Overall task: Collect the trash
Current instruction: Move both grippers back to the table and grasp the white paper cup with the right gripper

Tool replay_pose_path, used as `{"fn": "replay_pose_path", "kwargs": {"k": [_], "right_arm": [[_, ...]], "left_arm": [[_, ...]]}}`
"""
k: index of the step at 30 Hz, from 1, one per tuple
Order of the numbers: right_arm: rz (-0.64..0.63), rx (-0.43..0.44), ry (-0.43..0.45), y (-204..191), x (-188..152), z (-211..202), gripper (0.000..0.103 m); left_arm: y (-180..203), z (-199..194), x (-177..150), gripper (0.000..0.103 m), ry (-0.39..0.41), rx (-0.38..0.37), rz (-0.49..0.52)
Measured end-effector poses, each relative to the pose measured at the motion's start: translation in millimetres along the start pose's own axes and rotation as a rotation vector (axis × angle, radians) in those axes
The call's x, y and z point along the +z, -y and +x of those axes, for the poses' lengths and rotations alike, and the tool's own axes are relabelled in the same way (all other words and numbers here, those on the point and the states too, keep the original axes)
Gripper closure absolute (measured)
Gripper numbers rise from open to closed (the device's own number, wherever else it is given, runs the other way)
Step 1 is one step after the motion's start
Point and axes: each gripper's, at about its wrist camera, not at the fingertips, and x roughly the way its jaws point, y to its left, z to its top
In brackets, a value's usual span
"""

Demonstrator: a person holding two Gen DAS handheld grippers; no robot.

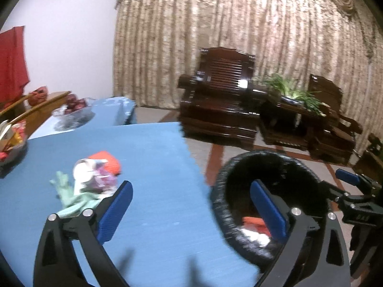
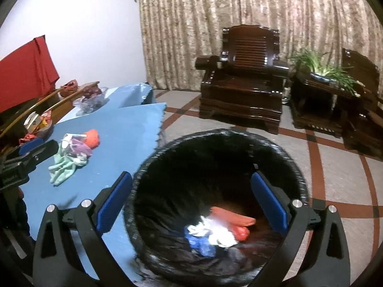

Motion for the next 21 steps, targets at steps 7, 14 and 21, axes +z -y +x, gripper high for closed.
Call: {"fn": "replay_pose_path", "kwargs": {"k": [7,14,21], "right_arm": [[-0.039,0.072,-0.014,-49.2,7.5,23.5,0.006],[-0.078,0.14,-0.024,-98.0,14.1,48.4,0.006],[-0.118,0.19,-0.034,-140.0,18.1,70.4,0.006]], "left_arm": [[-59.5,-18.6,-14.4,0.006,0.004,0.129,-0.049],[-112.3,-31.6,-25.7,0.006,0.0,0.232,-0.098],[-152.4,-35.1,-36.0,0.006,-0.011,0.291,-0.139]]}}
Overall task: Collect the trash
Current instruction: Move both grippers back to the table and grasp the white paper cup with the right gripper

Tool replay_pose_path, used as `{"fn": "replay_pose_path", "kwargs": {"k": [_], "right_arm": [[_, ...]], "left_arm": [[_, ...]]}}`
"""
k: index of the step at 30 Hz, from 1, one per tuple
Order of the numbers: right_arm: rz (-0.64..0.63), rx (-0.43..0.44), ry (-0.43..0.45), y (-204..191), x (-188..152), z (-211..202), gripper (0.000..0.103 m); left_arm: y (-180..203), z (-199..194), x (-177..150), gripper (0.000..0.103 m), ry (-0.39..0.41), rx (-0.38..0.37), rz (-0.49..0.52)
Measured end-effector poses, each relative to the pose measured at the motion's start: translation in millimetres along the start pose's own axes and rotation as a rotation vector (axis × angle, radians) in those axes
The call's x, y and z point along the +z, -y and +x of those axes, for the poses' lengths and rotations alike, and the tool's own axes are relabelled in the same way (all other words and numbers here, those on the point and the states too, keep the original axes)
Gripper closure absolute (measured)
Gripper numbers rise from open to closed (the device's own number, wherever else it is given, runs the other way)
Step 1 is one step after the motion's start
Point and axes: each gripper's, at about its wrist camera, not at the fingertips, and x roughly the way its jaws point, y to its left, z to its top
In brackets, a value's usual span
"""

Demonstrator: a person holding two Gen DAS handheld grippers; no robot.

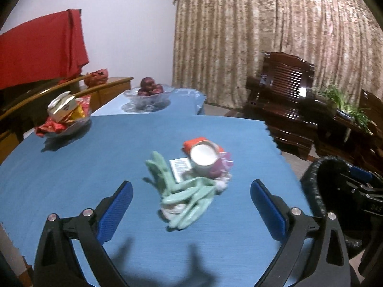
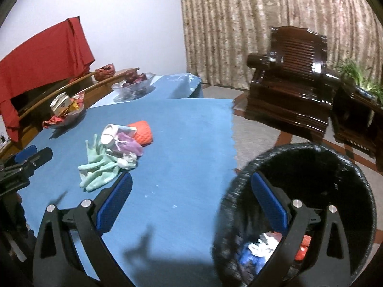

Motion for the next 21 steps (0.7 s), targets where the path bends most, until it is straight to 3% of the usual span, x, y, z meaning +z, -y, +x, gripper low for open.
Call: {"fn": "replay_pose_path", "kwargs": {"k": [21], "right_arm": [[-0.079,0.124,-0.053,-100.2,37.5,112.6,0.006]], "left_arm": [[-80.0,57.1,1.7,0.008,-0.039,0.105,-0.06]]}}
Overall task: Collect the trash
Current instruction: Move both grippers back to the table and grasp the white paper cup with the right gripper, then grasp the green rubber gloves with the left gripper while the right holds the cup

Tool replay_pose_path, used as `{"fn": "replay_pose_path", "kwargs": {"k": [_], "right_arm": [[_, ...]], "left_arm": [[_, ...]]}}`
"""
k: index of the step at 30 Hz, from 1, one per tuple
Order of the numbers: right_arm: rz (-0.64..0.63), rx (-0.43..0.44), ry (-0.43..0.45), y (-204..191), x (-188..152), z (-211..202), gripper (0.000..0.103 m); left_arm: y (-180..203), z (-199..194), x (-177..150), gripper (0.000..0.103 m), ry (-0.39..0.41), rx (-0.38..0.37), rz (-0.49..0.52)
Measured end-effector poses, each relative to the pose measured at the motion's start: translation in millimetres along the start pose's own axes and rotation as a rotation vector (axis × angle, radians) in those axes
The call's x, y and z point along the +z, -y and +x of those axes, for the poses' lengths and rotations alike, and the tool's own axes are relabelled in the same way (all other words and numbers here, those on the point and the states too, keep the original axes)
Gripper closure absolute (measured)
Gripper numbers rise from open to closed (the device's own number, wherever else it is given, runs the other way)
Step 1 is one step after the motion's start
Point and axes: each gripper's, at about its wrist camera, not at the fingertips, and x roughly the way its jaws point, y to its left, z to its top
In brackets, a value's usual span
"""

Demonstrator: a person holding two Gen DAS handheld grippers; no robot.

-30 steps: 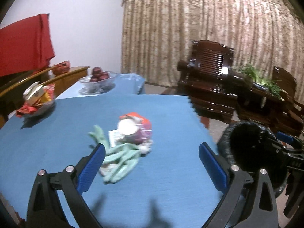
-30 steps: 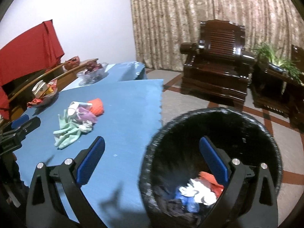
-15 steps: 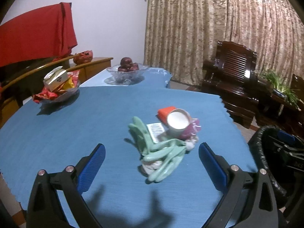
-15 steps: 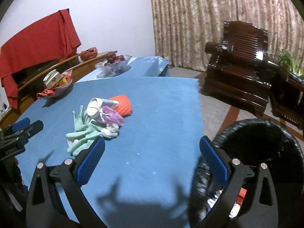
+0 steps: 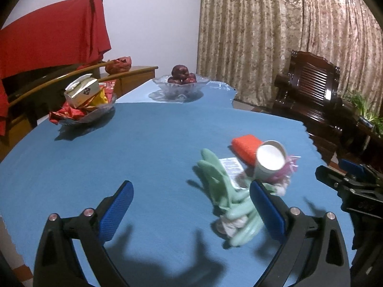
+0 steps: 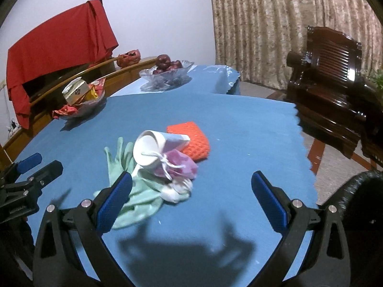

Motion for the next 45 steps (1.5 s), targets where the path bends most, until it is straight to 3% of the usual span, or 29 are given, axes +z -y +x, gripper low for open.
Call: {"fn": "replay_pose_path", "kwargs": {"k": [18,20,22,26,37,45], "right_arm": [[-0.08,0.006,-0.045,-47.7,25.2,82.4,0.008],[-0.093,0.011,-0.068,-48.6,25.2,88.2,0.028],[-0.095,0.024,-0.093,-46.3,23.9,91.7,0.037],[-0.092,0.061,-0.103,-42.8,21.3,83.9,0.055],[-0.022,0.129,0.005,-10.3,22.9,13.8,0.056],[0.019,0.096,0.021,17.8,11.4,-22.3,0.056]], "left_arm": [[-38.4,46.0,25.5,0.008,0.008,0.026,-0.067],[-38.4,47.9,23.4,0.008,0.001,0.025,-0.077],[-38.0,50.5,21.2,0.008,-0.007,0.022,-0.082],[-31.9,51.5,16.7,0.009,-0.018,0.013,-0.076],[1.5,33.4,14.4,0.009,-0.015,-0.035,-0.042],[28.1,23.1,7.6,0.009,-0.027,-0.085,-0.013]]}}
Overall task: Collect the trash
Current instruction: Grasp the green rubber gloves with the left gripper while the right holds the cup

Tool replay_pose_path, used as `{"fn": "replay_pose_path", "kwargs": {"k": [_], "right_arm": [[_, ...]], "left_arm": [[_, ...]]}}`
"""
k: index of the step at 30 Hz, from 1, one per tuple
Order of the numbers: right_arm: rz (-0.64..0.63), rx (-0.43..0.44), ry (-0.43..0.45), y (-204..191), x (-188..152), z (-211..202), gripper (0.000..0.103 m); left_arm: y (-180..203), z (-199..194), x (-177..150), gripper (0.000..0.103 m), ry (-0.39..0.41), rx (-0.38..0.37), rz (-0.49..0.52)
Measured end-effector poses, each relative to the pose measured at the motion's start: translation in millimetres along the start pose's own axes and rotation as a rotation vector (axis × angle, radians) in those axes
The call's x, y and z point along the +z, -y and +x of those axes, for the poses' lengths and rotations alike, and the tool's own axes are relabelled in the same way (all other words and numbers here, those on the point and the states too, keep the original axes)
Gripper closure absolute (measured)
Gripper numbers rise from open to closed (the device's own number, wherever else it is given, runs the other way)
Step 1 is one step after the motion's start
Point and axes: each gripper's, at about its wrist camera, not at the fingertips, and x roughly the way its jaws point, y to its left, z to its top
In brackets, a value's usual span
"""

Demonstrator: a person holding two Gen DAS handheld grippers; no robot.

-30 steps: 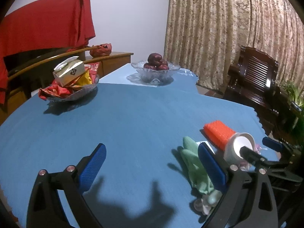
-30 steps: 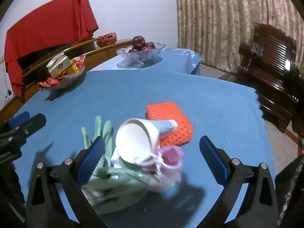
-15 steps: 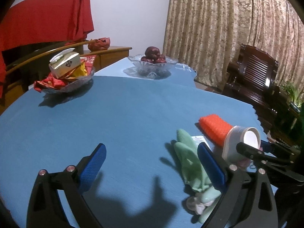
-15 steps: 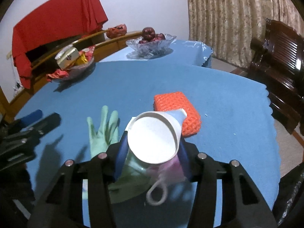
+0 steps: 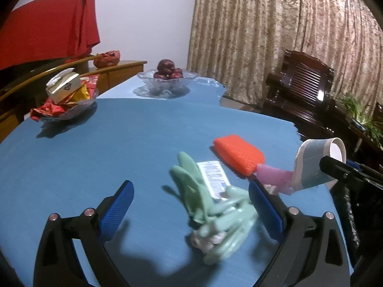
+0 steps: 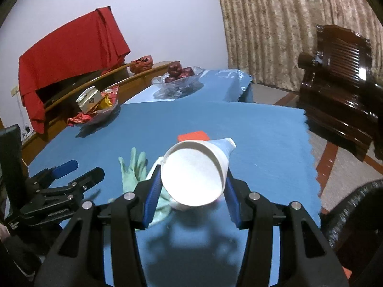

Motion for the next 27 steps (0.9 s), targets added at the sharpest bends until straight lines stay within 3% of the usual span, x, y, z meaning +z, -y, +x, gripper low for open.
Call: {"fn": "replay_pose_path", "kwargs": {"k": [10,17,24,26,27], "right_arm": [[0.043,-0.048,-0.032,30.1,-26.6,-23.2,0.056],[0.07,-0.061,-0.051,46.4,-39.4,-24.1,0.056],[0.067,-0.055,-0.076,45.2,-48.0,-15.7,0.056],[0.066,-0.053,-0.085,44.5,-49.8,-13.0,0.056],[0.065,-0.052,-0.088,44.4,-50.6,-12.0,0.056]], "left_arm": [[38.6,1.3,-6.0,0.011,-0.019,-0.062,0.054],[51.9,13.2,-19.6,0.017,-0.059,-0.066,0.076],[53.9,33.1,-43.6,0.03,-0.113,-0.035,0.097],[54.4,38.6,-48.7,0.037,-0.12,-0.021,0.111],[55.3,42.4,-51.2,0.047,-0.129,-0.018,0.12]]}}
